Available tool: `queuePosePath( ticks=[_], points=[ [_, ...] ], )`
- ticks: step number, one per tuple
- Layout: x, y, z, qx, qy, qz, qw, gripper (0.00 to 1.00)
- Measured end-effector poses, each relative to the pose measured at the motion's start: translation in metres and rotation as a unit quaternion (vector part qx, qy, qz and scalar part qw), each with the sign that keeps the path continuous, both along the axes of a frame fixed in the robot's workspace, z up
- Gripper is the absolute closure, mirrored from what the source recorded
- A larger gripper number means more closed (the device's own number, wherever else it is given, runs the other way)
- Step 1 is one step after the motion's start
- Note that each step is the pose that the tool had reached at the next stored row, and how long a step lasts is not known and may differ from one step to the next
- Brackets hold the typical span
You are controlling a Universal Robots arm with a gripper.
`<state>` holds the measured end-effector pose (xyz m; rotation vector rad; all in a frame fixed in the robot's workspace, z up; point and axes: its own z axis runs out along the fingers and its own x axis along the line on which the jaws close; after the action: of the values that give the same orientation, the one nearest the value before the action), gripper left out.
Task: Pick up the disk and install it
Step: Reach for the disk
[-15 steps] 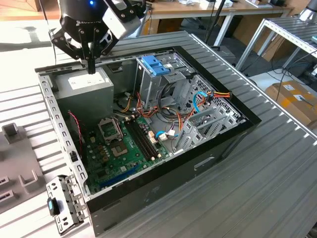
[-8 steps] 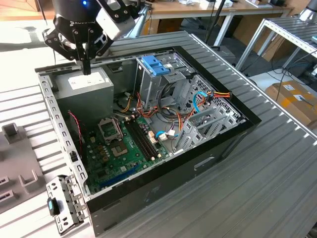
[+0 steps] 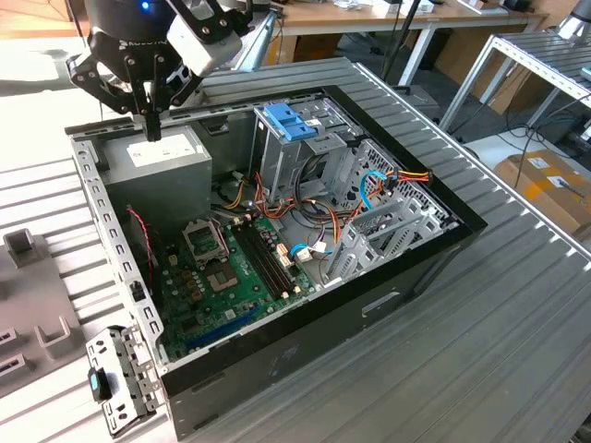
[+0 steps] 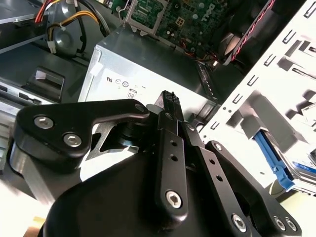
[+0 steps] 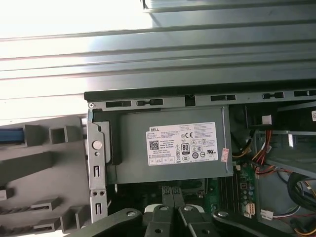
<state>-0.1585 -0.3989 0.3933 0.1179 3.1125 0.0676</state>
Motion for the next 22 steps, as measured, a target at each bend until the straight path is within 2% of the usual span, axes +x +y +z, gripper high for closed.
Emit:
queuePosePath(
  ticks=[22],
  points=[
    [-0.0285, 0.0, 0.0, 0.0, 0.0, 0.0, 1.0, 0.89]
  ],
)
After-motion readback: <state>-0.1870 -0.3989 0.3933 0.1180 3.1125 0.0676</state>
